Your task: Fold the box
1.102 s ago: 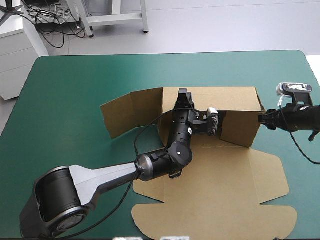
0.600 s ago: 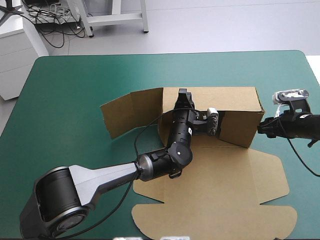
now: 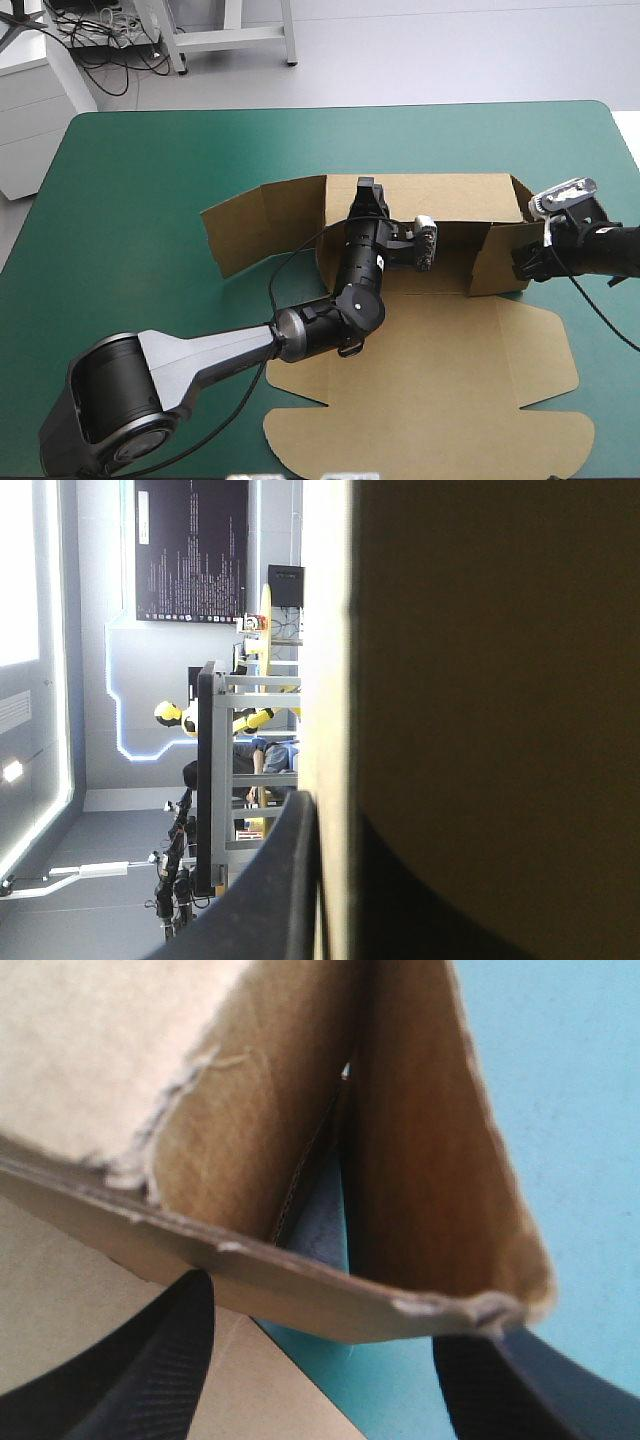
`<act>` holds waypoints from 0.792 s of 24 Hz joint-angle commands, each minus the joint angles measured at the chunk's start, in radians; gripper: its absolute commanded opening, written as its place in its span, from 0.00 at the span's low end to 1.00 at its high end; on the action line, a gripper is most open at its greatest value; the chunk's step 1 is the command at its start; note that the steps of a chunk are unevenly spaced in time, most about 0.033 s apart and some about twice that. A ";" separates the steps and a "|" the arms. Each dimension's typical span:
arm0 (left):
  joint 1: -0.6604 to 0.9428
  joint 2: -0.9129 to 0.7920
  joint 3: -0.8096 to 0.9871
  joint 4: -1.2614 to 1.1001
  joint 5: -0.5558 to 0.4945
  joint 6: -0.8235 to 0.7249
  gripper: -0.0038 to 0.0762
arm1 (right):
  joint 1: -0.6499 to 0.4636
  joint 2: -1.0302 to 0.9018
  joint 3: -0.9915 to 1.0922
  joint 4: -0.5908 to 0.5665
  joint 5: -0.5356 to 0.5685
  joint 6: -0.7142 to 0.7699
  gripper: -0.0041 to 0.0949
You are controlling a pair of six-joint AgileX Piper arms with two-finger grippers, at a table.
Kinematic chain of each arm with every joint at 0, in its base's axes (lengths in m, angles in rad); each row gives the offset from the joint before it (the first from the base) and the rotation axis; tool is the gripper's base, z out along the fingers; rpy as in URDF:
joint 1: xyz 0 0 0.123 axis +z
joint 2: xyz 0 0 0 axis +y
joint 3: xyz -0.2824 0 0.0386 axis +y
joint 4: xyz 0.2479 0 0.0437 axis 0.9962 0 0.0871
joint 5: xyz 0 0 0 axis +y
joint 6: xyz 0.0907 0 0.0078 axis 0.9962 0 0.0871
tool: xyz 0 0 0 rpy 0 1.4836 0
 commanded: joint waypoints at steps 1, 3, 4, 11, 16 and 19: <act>-0.010 -0.041 -0.022 0.014 -0.004 -0.013 0.04 | -0.004 0.012 -0.021 0.144 0.016 -0.109 0.62; -0.010 -0.041 -0.022 0.014 -0.004 -0.013 0.04 | -0.004 0.022 -0.021 0.192 0.046 -0.161 0.62; -0.010 -0.041 -0.022 0.014 -0.004 -0.013 0.04 | -0.004 0.022 -0.021 0.213 0.062 -0.182 0.62; -0.010 -0.041 -0.022 0.014 -0.004 -0.013 0.04 | -0.004 0.024 -0.021 0.328 0.082 -0.252 0.62; -0.010 -0.041 -0.022 0.014 -0.004 -0.013 0.04 | -0.004 0.024 -0.021 0.362 0.080 -0.249 0.62; -0.010 -0.041 -0.022 0.014 -0.004 -0.013 0.04 | -0.004 0.024 -0.021 0.381 0.080 -0.209 0.62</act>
